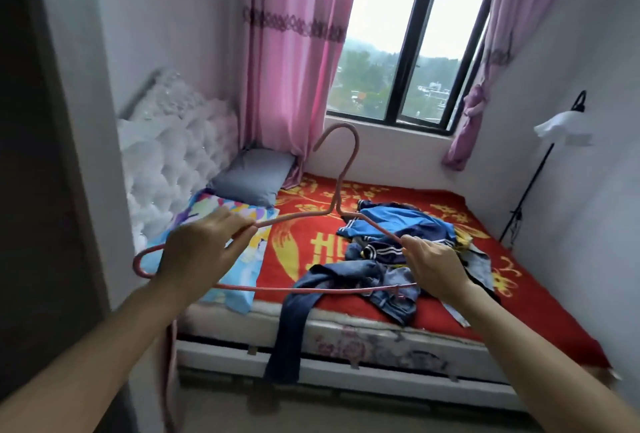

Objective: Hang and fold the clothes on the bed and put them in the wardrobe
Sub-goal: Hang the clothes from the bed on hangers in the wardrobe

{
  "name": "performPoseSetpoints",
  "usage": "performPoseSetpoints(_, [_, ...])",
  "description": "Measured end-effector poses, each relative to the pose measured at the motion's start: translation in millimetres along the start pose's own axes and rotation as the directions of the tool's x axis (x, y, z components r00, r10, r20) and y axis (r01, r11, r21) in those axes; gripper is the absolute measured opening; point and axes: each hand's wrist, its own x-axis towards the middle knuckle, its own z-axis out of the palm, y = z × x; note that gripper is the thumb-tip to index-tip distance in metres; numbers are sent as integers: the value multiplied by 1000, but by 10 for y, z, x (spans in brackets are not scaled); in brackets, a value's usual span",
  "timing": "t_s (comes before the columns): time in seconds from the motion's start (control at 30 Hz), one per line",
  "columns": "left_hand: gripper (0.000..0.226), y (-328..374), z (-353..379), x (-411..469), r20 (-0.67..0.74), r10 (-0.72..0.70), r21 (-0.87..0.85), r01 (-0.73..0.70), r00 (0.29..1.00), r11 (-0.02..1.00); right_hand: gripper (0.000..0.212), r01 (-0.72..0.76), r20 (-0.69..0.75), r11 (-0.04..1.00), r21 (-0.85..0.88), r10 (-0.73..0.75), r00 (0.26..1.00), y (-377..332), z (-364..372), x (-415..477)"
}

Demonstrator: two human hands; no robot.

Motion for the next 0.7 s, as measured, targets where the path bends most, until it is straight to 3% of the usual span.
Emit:
performPoseSetpoints(0.13, [64,255,871,204,-10,91,18,-90,996,996,34,-83,54,996,-37,85,995,599,6,-474])
performPoseSetpoints(0.27, [65,562,1623,323,7,108,-15,-108,994,994,33,-151,116,984,-91,161,980,1062,25,-926])
performPoseSetpoints(0.47, [64,1044,2546,359,53,128,-201,-115,990,973,28,-322,203,933,-163,351,914,1591,33,-1640])
performPoseSetpoints(0.53, [64,1147,2789,378,73,151,-253,-129,986,959,16,-442,236,881,-170,472,850,1661,43,-1822])
performPoseSetpoints(0.7, [62,1399,3310,445,131,213,-338,-159,968,928,10,-772,385,629,-93,738,555,1731,164,-2012])
